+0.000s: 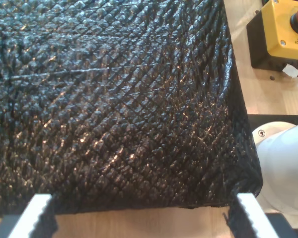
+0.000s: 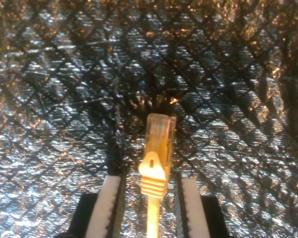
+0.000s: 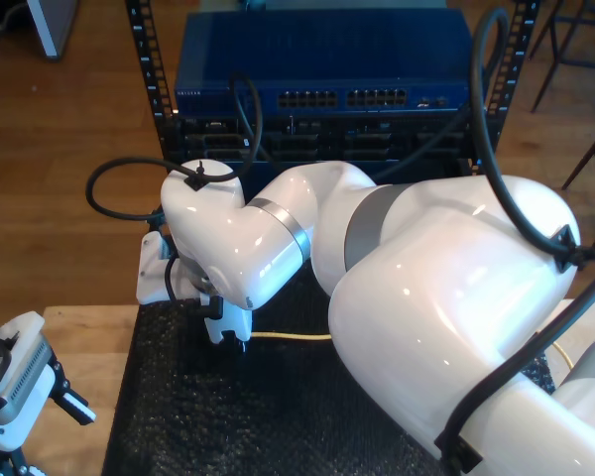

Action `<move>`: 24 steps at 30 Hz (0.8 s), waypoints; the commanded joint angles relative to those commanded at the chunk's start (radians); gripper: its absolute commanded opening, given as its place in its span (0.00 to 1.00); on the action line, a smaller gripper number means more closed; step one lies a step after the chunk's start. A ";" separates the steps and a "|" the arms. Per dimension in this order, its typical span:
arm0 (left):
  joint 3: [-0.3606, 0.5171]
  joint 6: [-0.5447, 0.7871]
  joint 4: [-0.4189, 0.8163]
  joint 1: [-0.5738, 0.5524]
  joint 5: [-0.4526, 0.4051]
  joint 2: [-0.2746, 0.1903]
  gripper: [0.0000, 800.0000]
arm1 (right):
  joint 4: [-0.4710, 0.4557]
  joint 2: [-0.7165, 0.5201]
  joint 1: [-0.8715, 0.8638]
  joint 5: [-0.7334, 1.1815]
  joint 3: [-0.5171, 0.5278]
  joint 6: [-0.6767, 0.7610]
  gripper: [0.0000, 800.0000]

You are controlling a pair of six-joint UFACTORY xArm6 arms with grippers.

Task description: Grab the cable and plug it in

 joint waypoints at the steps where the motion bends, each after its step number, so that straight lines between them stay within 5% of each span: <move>1: 0.000 0.002 0.000 0.000 0.000 0.000 1.00 | 0.000 0.002 0.000 0.000 0.000 0.000 0.30; 24: -0.002 0.002 0.000 0.000 0.000 0.000 1.00 | 0.000 0.000 0.003 0.000 0.002 0.000 0.01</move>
